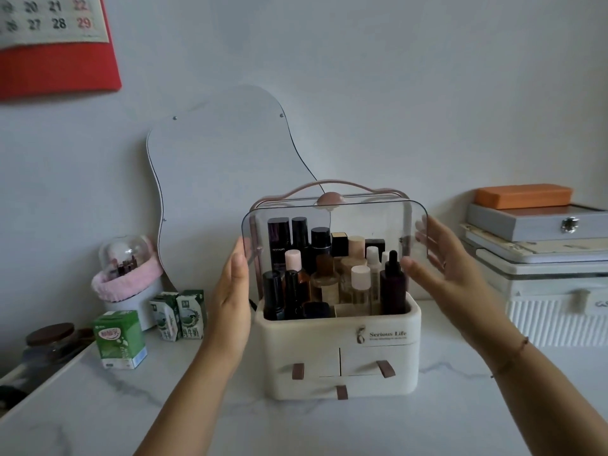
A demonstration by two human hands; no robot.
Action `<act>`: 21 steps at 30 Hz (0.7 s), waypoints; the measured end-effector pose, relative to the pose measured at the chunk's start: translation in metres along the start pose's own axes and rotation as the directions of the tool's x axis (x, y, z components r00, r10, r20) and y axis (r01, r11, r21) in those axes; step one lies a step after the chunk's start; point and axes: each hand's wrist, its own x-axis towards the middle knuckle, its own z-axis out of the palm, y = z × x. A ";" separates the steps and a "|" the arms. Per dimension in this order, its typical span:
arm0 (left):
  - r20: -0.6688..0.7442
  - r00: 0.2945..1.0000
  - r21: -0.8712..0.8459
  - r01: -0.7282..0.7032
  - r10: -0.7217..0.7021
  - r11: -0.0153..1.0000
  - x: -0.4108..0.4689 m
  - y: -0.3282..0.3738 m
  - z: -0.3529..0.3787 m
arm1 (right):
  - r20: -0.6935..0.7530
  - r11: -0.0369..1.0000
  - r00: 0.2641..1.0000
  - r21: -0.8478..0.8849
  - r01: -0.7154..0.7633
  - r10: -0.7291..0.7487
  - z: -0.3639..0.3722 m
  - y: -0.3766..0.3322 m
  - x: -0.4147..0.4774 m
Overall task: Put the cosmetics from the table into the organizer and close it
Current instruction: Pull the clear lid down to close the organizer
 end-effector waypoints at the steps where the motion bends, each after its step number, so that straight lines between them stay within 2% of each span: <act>1: 0.013 1.000 0.005 0.004 -0.004 1.000 -0.003 0.001 0.001 | -0.008 1.000 1.000 -0.003 -0.004 0.004 0.001 0.001 -0.003; 5: 0.034 0.999 0.030 0.031 -0.032 0.999 -0.024 -0.004 0.002 | -0.016 0.999 0.999 0.008 -0.038 0.039 0.002 0.011 -0.024; 13: 0.046 0.983 0.091 0.174 -0.179 0.980 -0.052 -0.038 0.011 | 0.036 0.976 0.977 0.045 -0.211 0.210 0.022 0.039 -0.057; 21: 0.056 0.971 0.086 0.228 -0.233 0.970 -0.061 -0.063 0.010 | 0.011 0.958 0.962 0.092 -0.273 0.273 0.034 0.061 -0.063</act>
